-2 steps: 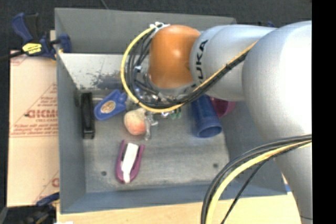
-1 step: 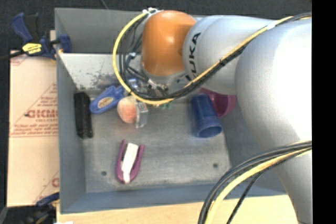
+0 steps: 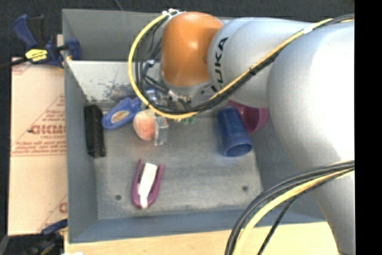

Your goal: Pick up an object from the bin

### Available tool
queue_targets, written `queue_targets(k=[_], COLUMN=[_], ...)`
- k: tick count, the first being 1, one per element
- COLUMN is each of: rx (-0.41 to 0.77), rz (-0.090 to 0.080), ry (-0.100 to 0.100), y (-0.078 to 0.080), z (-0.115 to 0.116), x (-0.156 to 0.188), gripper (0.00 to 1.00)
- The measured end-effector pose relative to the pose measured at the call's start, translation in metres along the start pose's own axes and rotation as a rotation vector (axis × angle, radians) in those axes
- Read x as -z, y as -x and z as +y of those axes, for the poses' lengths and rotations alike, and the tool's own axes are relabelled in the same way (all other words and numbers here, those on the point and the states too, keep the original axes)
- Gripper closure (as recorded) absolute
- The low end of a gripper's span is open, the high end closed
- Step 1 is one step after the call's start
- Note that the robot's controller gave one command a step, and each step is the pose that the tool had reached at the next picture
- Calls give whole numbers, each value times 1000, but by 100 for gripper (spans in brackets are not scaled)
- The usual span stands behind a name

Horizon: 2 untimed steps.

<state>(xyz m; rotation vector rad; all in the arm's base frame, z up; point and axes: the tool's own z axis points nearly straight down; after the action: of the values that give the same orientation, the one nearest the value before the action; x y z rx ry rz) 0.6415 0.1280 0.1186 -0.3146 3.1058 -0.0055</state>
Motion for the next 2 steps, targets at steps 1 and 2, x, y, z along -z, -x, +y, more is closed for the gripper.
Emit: queue_targets(k=[1, 2], rx=[0, 306], rz=[0, -1], ry=[0, -5], y=[0, -7], z=[0, -9], x=[0, 5], gripper=[100, 100])
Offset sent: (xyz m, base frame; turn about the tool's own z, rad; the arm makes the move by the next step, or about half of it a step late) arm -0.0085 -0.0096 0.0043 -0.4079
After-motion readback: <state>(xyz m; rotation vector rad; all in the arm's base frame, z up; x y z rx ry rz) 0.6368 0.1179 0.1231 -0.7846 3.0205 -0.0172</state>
